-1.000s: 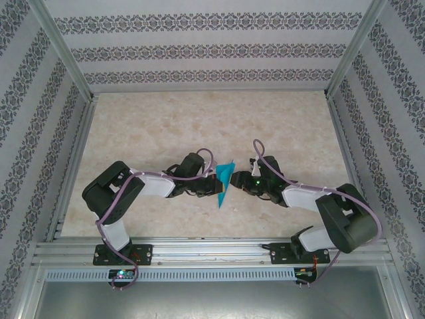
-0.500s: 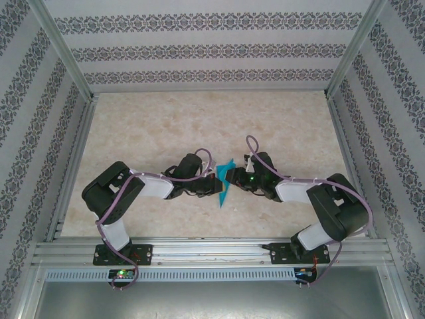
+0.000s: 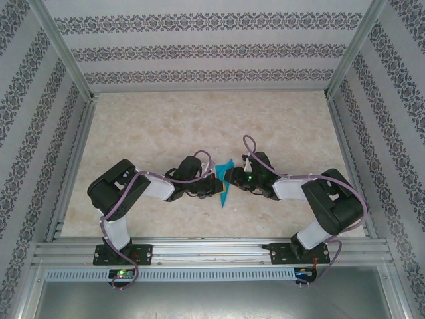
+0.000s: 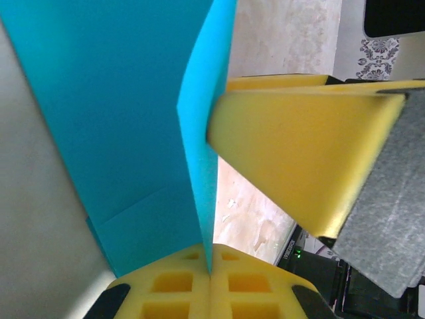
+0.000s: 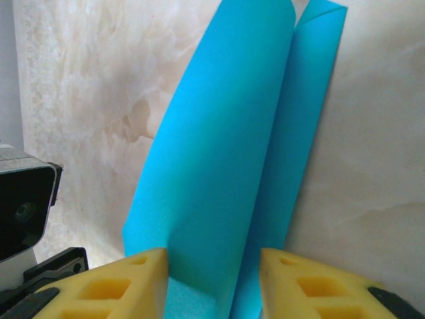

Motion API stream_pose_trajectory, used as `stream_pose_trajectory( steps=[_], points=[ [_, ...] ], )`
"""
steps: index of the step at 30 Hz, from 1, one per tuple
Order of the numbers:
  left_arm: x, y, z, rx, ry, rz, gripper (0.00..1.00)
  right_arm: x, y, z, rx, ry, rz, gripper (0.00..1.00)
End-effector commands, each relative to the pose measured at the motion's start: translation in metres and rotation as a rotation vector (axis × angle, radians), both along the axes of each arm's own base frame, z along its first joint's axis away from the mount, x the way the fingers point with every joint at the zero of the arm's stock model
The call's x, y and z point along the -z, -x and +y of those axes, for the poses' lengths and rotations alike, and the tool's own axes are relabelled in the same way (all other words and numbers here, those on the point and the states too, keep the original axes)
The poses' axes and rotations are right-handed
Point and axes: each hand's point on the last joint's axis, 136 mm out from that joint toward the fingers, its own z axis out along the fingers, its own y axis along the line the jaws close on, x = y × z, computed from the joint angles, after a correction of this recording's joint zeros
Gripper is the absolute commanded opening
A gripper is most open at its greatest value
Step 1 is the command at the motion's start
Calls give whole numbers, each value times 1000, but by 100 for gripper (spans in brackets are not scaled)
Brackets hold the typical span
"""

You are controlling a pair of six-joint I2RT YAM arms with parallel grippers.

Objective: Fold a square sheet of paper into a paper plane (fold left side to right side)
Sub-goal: Fold the wing for the fifth time at the center of the table.

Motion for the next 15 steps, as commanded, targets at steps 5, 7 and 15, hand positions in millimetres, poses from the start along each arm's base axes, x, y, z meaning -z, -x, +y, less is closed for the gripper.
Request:
stream_pose_trajectory(
  steps=[5, 7, 15],
  points=[
    [-3, -5, 0, -12, 38, -9, 2, -2, -7, 10, -4, -6, -6, 40],
    [-1, -5, 0, -13, 35, -6, 4, 1, -7, 11, -7, 1, 2, 40],
    [-2, -4, 3, -16, 23, -19, 19, 30, 7, 2, 1, 118, 130, 36]
  ],
)
